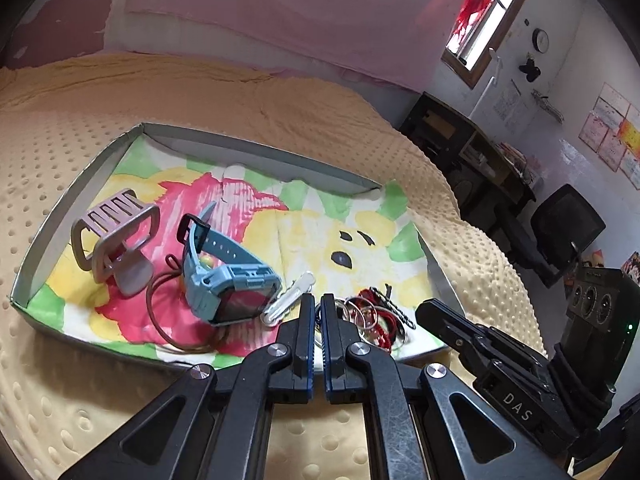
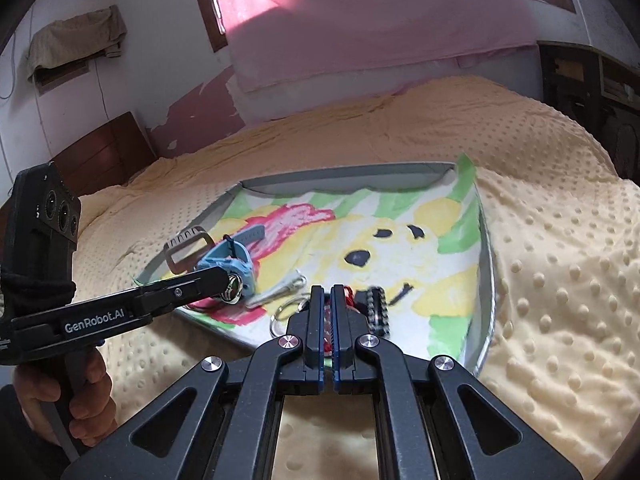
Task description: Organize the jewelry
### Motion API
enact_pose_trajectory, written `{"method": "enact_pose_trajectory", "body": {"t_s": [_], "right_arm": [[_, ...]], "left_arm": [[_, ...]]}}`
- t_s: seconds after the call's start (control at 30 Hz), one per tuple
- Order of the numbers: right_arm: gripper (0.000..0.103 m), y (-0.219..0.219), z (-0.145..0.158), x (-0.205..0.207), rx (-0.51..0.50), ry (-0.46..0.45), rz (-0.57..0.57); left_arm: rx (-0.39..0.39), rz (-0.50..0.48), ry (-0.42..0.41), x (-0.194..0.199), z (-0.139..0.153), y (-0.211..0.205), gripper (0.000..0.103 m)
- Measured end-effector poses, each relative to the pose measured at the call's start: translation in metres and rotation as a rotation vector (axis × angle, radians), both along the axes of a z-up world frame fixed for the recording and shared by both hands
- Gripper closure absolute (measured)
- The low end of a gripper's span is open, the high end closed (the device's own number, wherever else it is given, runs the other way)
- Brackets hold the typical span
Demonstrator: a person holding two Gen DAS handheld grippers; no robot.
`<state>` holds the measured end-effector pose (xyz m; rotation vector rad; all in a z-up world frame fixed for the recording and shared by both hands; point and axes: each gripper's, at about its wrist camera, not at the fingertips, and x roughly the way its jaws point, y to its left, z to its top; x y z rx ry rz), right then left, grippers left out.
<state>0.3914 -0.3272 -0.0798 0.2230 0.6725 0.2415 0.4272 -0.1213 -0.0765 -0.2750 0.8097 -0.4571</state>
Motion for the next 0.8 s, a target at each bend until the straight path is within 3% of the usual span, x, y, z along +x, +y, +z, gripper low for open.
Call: {"method": "enact_pose_trajectory", "body": {"t_s": [0.13, 0.2, 0.27, 0.43, 0.5, 0.57, 0.63, 0.7, 0.8], "right_arm": [[0.098, -0.006, -0.002, -0.009, 0.015, -0.005, -0.026], [0.087, -0.009, 0.000, -0.016, 0.011, -0.013, -0.048], [0.064, -0.013, 0.006, -0.025, 0.013, -0.035, -0.069], [0.062, -0.018, 0.027, -0.056, 0.007, -0.096, -0.109], [0.052, -0.021, 0.037, -0.072, 0.015, -0.121, -0.125], [0.046, -0.024, 0.047, -0.088, 0.025, -0.146, -0.137], [0.039, -0.025, 0.061, -0.111, 0.038, -0.175, -0.146], [0.033, -0.026, 0.074, -0.133, 0.052, -0.202, -0.149], [0.021, -0.022, 0.091, -0.171, 0.049, -0.250, -0.155]], "left_arm": [[0.027, 0.010, 0.010, -0.004, -0.001, -0.001, 0.100], [0.045, 0.016, 0.017, -0.008, -0.001, 0.000, 0.100], [0.044, 0.013, 0.020, -0.013, 0.001, 0.000, 0.097], [0.043, 0.021, -0.015, -0.043, 0.015, 0.005, 0.065], [0.045, 0.033, -0.047, -0.059, 0.024, 0.008, 0.048], [0.045, 0.039, -0.081, -0.077, 0.036, 0.011, 0.044], [0.065, 0.056, -0.124, -0.105, 0.053, 0.016, 0.031], [0.075, 0.085, -0.185, -0.133, 0.070, 0.023, 0.013], [0.072, 0.118, -0.256, -0.174, 0.093, 0.038, 0.005]]}}
